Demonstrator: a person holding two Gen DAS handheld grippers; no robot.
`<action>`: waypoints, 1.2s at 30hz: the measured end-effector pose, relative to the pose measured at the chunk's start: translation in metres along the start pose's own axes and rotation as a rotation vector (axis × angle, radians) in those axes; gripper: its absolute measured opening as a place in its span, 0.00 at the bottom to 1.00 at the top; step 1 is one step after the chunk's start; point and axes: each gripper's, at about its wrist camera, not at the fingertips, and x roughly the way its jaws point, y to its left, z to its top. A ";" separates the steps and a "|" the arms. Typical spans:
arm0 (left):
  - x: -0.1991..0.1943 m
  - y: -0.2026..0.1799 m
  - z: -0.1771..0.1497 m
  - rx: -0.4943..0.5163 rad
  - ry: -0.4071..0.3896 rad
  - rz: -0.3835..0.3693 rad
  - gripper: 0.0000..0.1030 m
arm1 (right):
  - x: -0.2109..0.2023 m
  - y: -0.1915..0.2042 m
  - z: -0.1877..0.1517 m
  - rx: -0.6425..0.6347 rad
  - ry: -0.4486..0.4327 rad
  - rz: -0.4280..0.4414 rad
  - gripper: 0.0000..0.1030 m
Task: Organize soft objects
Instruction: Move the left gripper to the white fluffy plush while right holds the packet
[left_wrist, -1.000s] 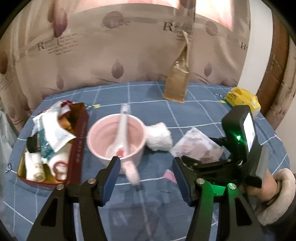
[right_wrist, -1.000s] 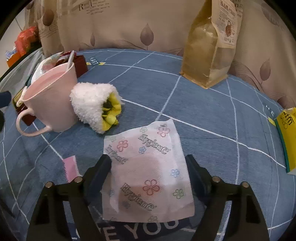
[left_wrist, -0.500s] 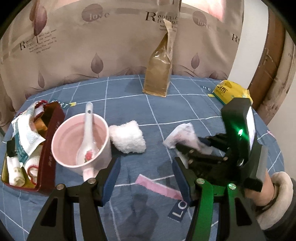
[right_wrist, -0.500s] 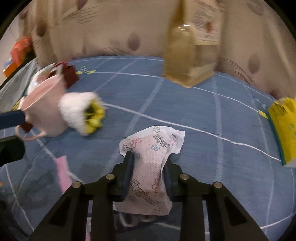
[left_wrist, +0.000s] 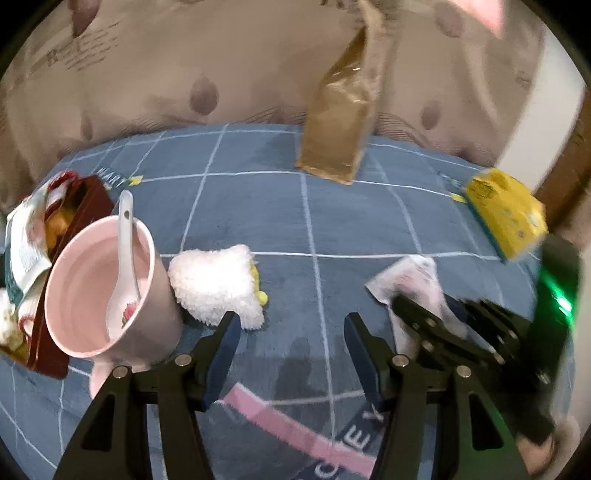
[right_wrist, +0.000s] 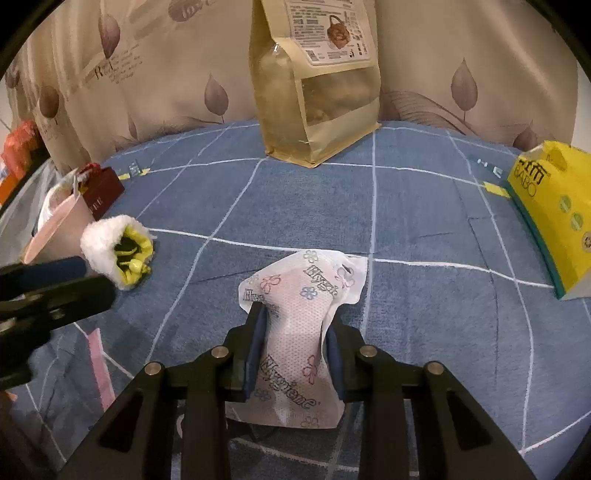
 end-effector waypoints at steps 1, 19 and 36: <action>0.004 0.000 0.001 -0.017 0.005 0.012 0.58 | 0.000 0.000 0.000 0.003 -0.001 0.003 0.28; 0.042 -0.005 0.022 -0.087 -0.005 0.062 0.41 | 0.002 -0.003 0.000 0.007 -0.002 0.007 0.28; 0.044 -0.014 0.017 -0.061 -0.007 0.157 0.09 | 0.002 -0.001 0.000 0.001 -0.002 -0.001 0.28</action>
